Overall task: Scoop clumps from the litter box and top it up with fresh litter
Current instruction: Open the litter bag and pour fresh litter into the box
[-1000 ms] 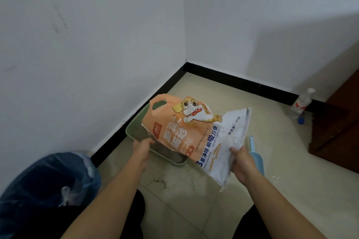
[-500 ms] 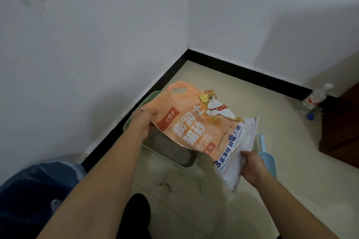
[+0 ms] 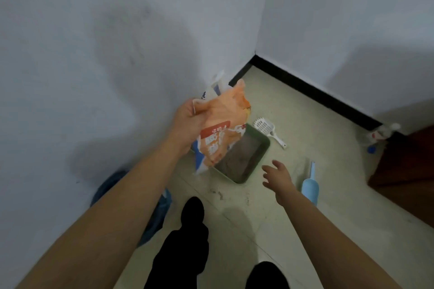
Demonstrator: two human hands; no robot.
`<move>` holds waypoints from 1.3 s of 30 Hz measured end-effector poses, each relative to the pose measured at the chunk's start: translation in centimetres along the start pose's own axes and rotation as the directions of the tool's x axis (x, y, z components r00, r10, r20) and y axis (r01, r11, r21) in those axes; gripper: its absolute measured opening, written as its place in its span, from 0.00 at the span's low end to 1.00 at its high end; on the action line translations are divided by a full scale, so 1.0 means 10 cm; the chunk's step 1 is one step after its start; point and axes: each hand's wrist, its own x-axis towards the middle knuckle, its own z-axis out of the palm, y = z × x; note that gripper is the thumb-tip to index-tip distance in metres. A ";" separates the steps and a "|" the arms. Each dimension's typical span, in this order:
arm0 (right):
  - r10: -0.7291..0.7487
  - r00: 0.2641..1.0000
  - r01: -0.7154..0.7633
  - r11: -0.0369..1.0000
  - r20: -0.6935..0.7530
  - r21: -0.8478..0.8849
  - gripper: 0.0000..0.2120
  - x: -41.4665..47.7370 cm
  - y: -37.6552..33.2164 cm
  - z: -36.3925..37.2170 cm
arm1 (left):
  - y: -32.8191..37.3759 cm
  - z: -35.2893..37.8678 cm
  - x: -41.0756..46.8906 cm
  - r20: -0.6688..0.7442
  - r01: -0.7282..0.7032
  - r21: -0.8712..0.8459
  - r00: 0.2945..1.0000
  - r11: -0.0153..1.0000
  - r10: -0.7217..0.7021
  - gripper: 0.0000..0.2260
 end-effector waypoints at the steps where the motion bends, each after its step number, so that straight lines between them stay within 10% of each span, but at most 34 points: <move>1: -0.078 0.997 0.080 0.992 0.029 -0.099 0.29 -0.36 -0.26 -0.03 | 0.24 -0.09 -0.21 -0.004 0.007 0.030 1.000 1.000 -0.007 0.04; 7: -0.583 0.750 0.656 0.600 0.312 -0.458 0.38 -2.42 -1.58 -0.24 | 1.50 -0.75 -1.71 -0.207 0.015 0.214 0.978 0.977 0.030 0.08; 13: -0.642 0.469 0.880 0.279 0.606 -0.384 0.51 -4.14 -1.84 -0.12 | 2.15 -1.32 -3.48 -0.452 -0.010 0.235 0.884 0.972 0.119 0.13; 18: -0.513 0.335 0.935 0.074 0.791 -0.347 0.13 -5.15 -1.44 0.31 | 2.01 -1.85 -4.86 -0.660 0.021 0.117 0.748 0.993 0.062 0.14; 31: -0.101 -0.099 0.986 -0.147 0.990 0.084 0.03 -8.48 1.76 2.16 | 0.40 -3.60 -9.63 -0.963 0.024 -0.140 0.228 0.990 -0.142 0.13; 39: 0.276 -0.402 0.876 -0.161 0.873 0.454 0.07 -10.85 4.56 2.80 | -0.87 -3.78 -12.97 -0.919 0.070 -0.323 -0.263 0.944 -0.295 0.09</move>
